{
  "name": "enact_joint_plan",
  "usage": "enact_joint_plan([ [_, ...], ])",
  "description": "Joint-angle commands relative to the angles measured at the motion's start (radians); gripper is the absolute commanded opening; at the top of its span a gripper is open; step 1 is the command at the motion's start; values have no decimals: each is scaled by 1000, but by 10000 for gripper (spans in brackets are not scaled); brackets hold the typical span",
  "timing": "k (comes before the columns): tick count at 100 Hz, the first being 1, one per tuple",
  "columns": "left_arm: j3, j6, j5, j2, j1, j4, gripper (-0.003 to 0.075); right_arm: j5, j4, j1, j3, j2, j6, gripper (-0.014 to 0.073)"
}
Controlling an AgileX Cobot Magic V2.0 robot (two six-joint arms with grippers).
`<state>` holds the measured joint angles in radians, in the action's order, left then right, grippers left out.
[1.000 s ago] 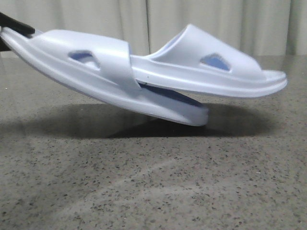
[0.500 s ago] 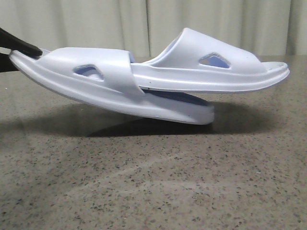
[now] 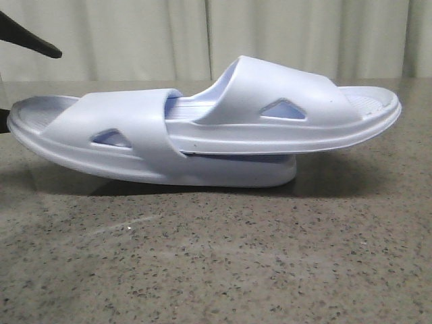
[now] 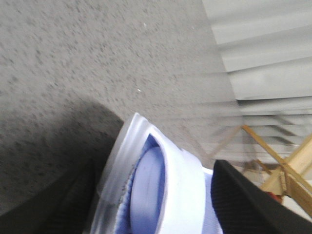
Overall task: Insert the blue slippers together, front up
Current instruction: 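Open both grippers, setting the nested slippers on the table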
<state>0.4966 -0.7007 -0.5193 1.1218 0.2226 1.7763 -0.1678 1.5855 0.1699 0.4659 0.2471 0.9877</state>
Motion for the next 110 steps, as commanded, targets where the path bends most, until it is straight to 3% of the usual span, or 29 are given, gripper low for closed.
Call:
enact_joint_plan([
  [1, 31, -36, 19, -14, 9, 7, 466, -2, 14, 2, 27, 10, 14, 436],
  [36, 31, -308, 170, -29, 9, -13, 466, 24, -6, 2, 27, 10, 22, 436],
  [63, 33, -482, 304, -244, 9, -43, 466, 130, -239, 2, 27, 10, 24, 436],
  [81, 33, -482, 349, -448, 9, -174, 466, 134, -472, 2, 27, 10, 24, 435],
  [110, 33, -482, 370, -679, 9, -350, 466, 137, -623, 2, 27, 10, 24, 435],
])
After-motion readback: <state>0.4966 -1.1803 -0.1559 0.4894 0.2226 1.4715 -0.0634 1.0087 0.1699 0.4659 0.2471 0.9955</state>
